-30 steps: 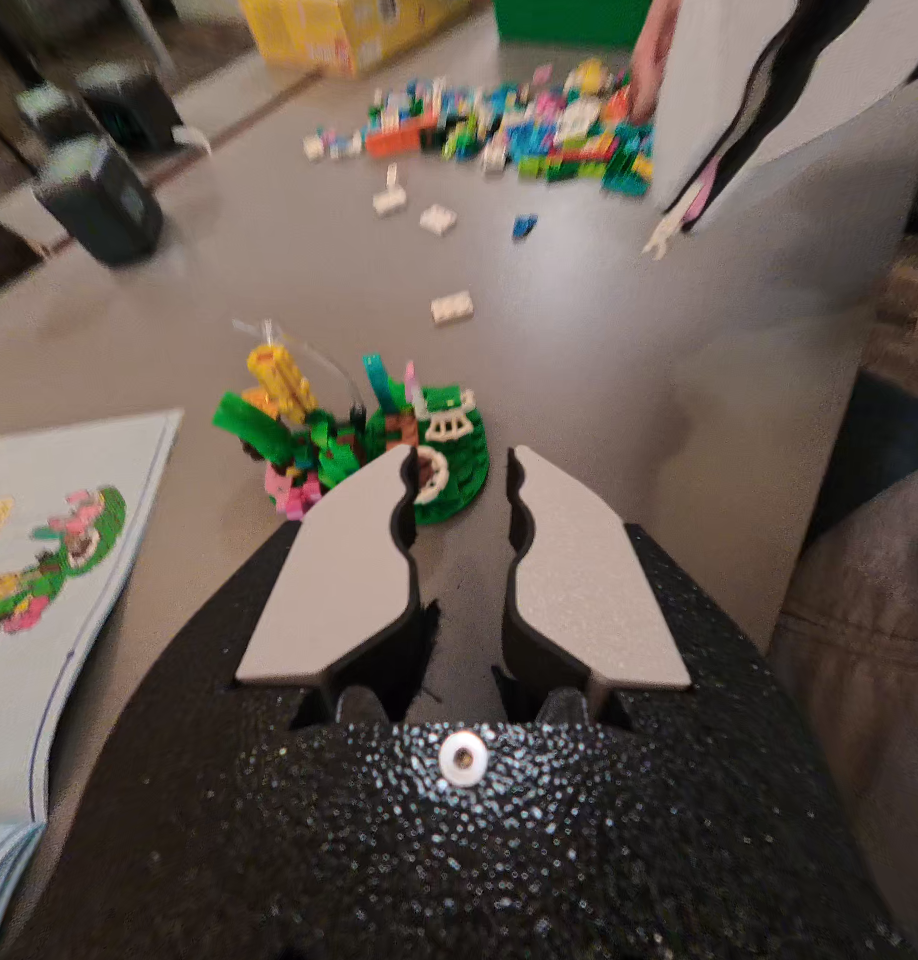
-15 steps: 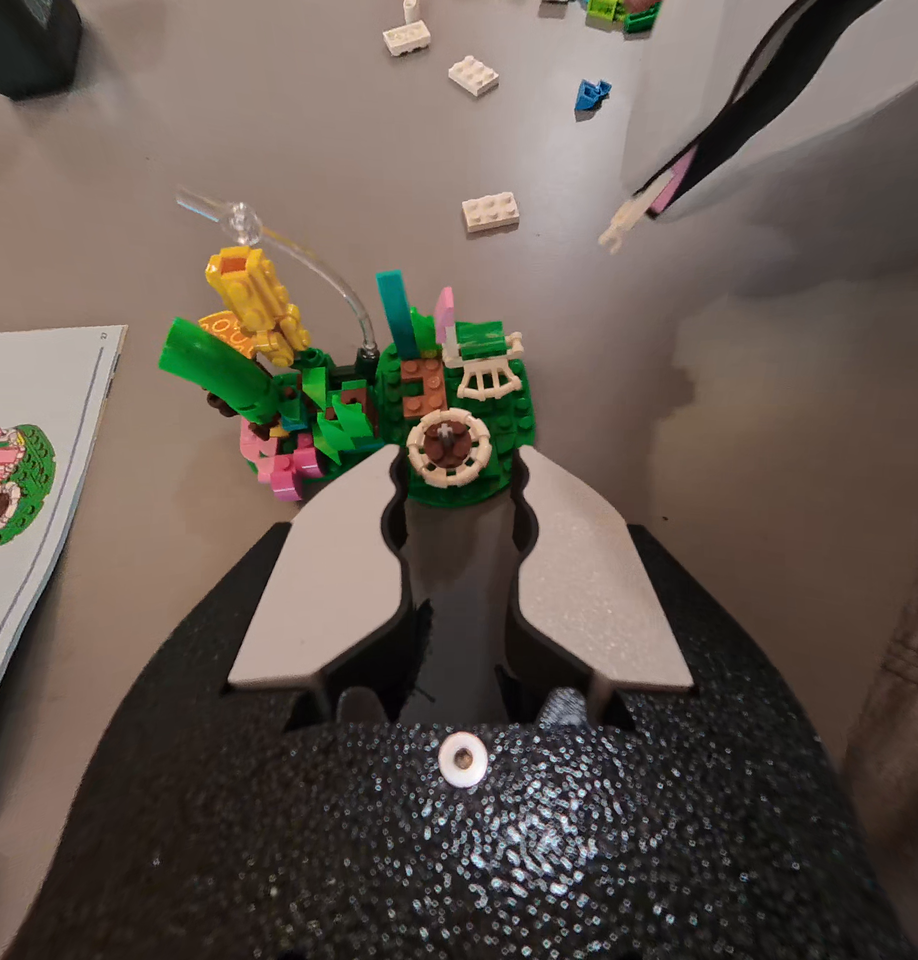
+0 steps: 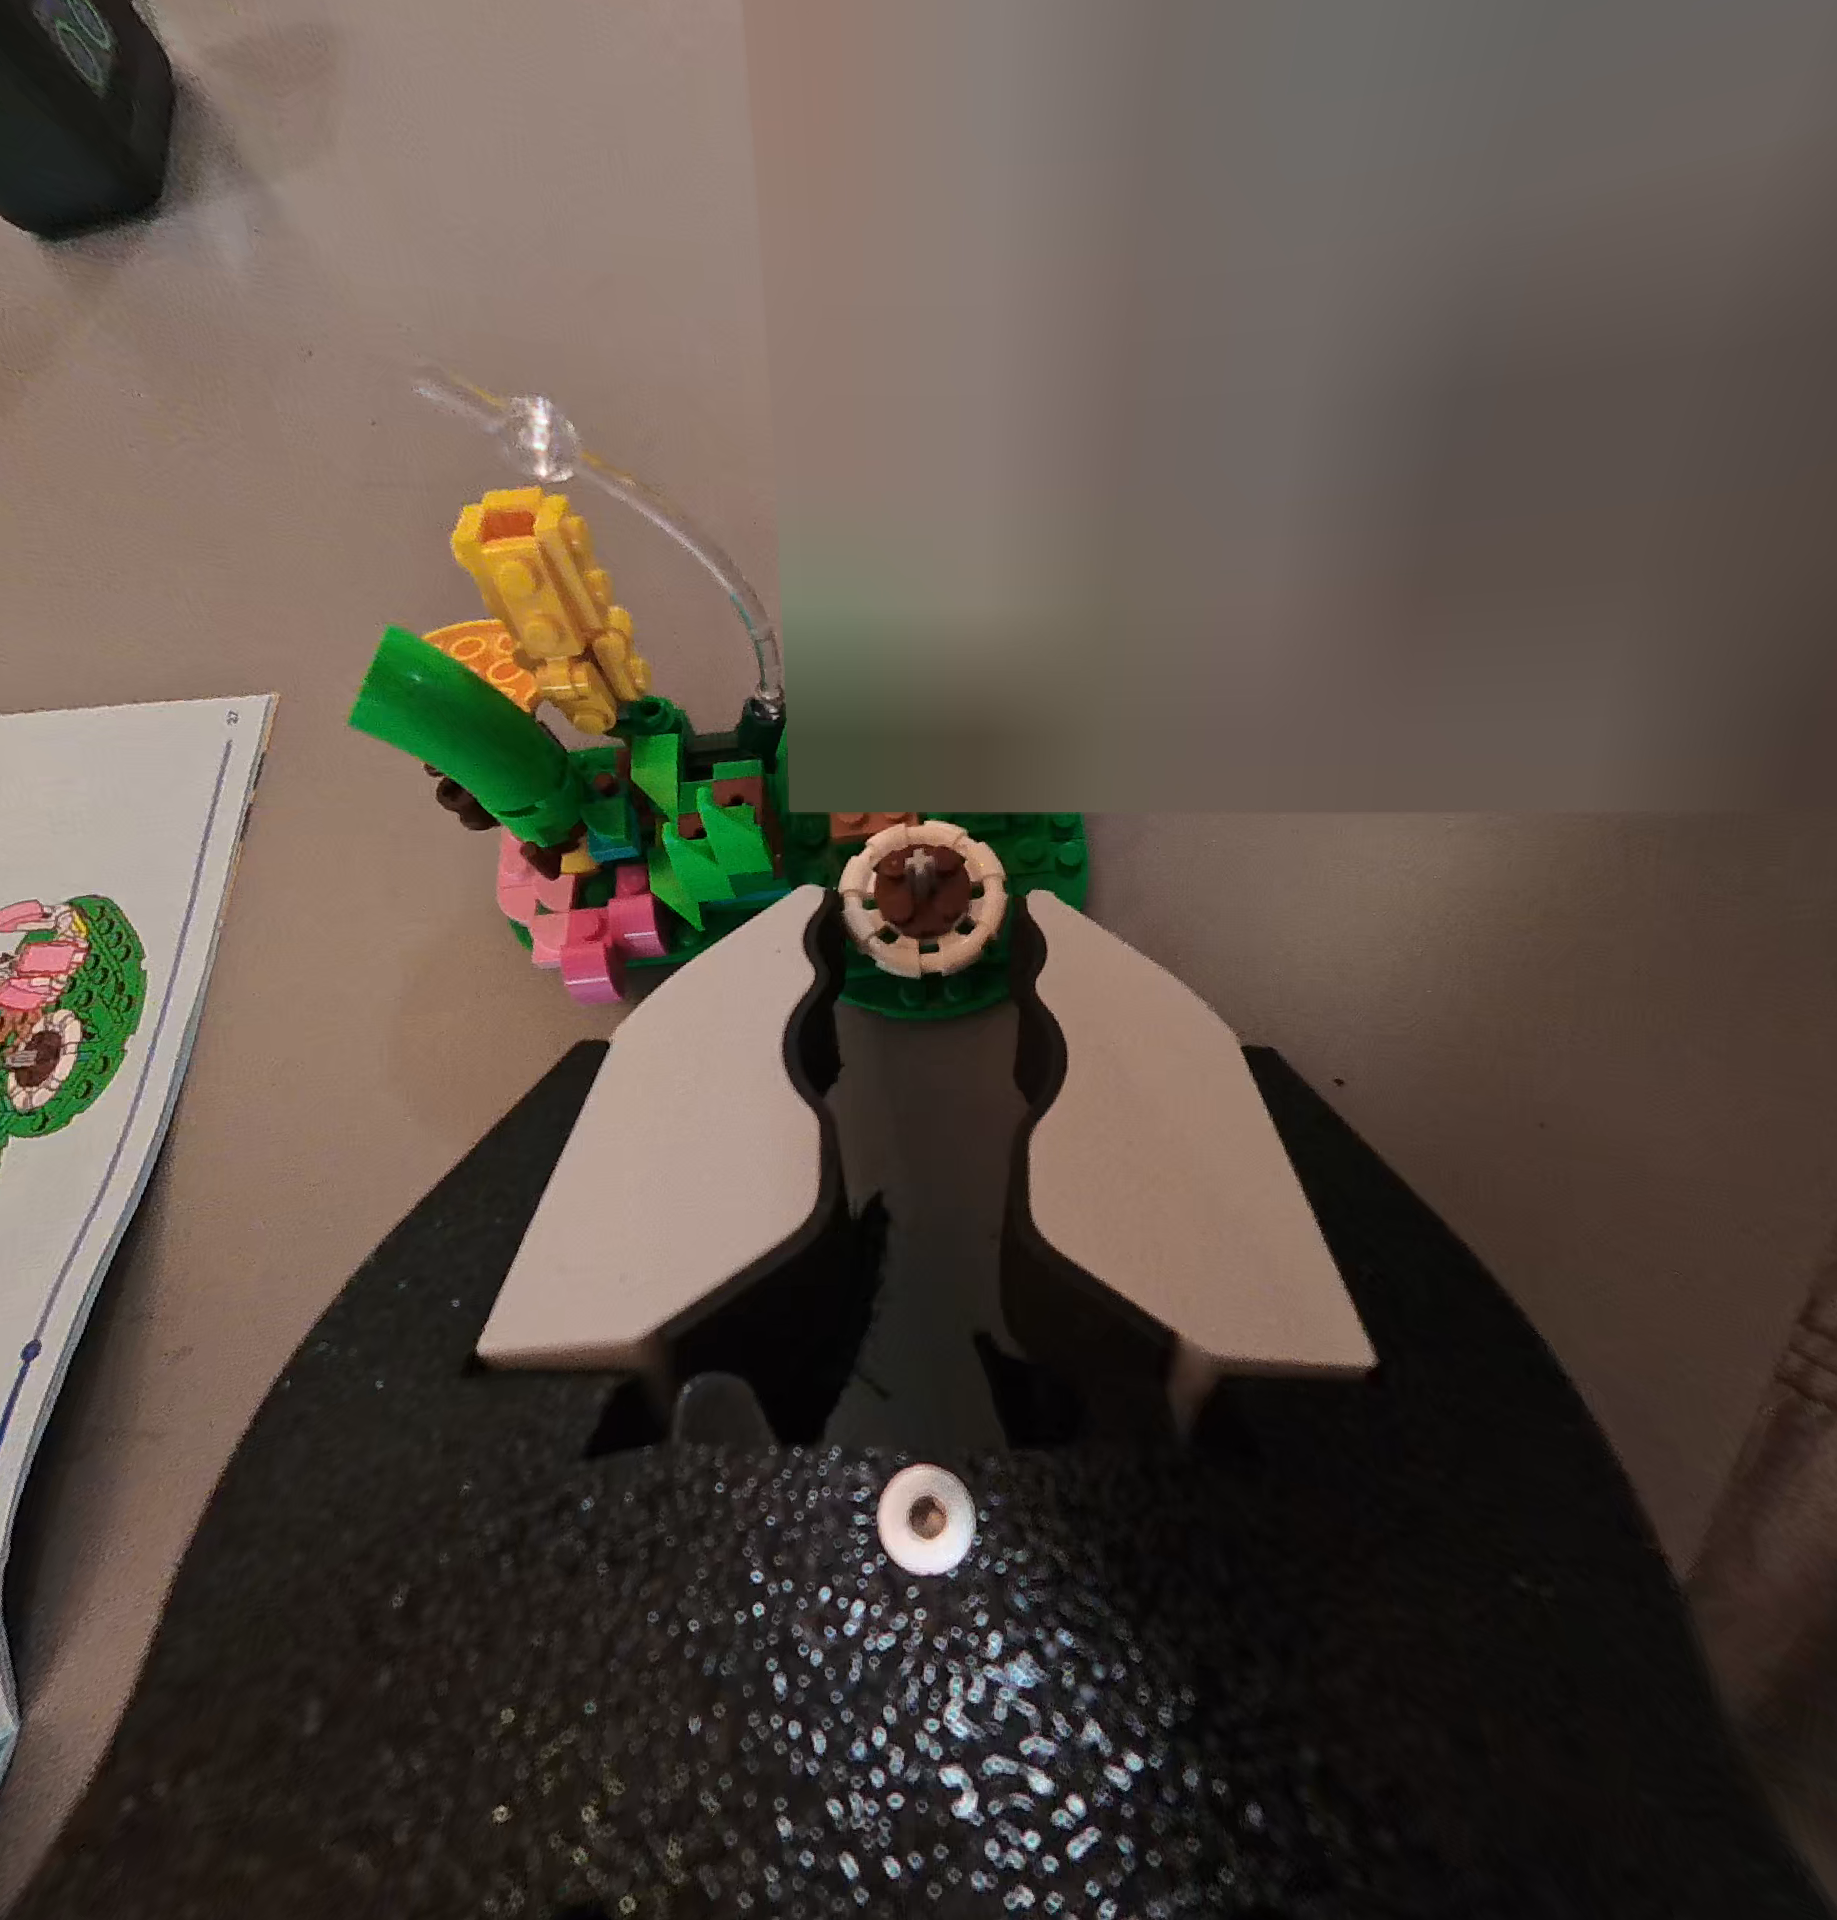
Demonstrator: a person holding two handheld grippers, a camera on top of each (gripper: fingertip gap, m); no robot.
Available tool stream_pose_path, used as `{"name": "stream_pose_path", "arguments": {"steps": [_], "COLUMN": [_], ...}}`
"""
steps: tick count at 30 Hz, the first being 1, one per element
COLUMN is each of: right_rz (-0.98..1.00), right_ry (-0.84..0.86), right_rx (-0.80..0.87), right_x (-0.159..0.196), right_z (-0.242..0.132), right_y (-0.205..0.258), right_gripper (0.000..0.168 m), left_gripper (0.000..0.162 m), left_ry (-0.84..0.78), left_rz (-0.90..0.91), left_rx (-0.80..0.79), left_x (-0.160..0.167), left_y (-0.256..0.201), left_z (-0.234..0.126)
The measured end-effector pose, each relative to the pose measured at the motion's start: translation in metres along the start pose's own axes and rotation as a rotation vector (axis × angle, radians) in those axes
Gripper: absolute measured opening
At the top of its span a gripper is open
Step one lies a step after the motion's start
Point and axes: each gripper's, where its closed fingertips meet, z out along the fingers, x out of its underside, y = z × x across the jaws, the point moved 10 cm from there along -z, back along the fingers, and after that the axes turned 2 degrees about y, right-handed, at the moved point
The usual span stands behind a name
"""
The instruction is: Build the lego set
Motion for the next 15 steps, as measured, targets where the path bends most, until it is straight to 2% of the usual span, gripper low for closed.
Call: {"name": "stream_pose_path", "arguments": {"steps": [11,15], "right_rz": [0.024,0.085], "right_ry": [0.049,0.035], "right_rx": [-0.09,-0.033], "right_x": [0.002,0.011], "right_z": [0.0,0.003], "right_y": [0.009,0.018], "right_gripper": [0.005,0.005], "left_gripper": [0.029,0.029], "left_ry": [0.028,0.049], "left_rz": [-0.031,-0.053], "left_rx": [0.039,0.04], "left_x": [0.005,0.012], "left_y": [-0.014,-0.027], "left_z": [-0.007,-0.017]}}
